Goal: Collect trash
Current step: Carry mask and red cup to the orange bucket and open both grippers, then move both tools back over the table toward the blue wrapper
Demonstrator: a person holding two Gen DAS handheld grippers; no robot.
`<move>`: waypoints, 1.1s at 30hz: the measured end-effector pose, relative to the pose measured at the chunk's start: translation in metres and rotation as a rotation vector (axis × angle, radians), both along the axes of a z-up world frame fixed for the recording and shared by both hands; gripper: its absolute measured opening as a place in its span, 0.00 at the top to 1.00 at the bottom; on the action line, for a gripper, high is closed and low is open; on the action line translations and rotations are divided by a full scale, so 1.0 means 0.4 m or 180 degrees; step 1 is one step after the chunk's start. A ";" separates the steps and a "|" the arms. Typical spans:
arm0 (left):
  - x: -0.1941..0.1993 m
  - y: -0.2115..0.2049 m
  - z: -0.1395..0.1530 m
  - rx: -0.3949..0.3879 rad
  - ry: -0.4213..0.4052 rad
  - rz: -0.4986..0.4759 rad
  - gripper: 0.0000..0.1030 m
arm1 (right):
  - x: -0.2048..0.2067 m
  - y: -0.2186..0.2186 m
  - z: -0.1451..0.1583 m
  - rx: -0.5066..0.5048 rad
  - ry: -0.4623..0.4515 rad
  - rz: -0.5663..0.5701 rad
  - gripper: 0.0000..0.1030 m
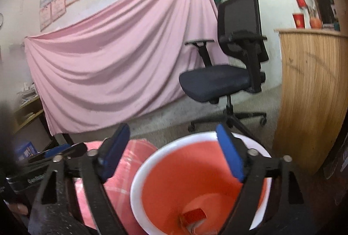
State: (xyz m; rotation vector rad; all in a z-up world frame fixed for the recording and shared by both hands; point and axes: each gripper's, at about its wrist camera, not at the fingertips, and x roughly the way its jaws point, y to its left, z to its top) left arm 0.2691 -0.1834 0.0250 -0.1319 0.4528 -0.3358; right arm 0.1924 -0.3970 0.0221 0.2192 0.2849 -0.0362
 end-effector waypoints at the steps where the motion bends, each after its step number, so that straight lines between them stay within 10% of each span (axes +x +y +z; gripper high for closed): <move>1: -0.008 0.017 0.007 -0.0057 -0.0075 0.0079 0.02 | -0.006 0.014 0.008 -0.0021 -0.0087 0.0009 0.00; 14: -0.145 0.227 0.060 -0.0033 -0.0791 0.0726 0.02 | -0.077 0.226 0.086 -0.0290 -0.0938 0.0462 0.00; 33: -0.223 0.487 -0.039 0.0462 -0.0737 0.1194 0.02 | 0.004 0.474 0.043 -0.0686 -0.0765 0.1003 0.00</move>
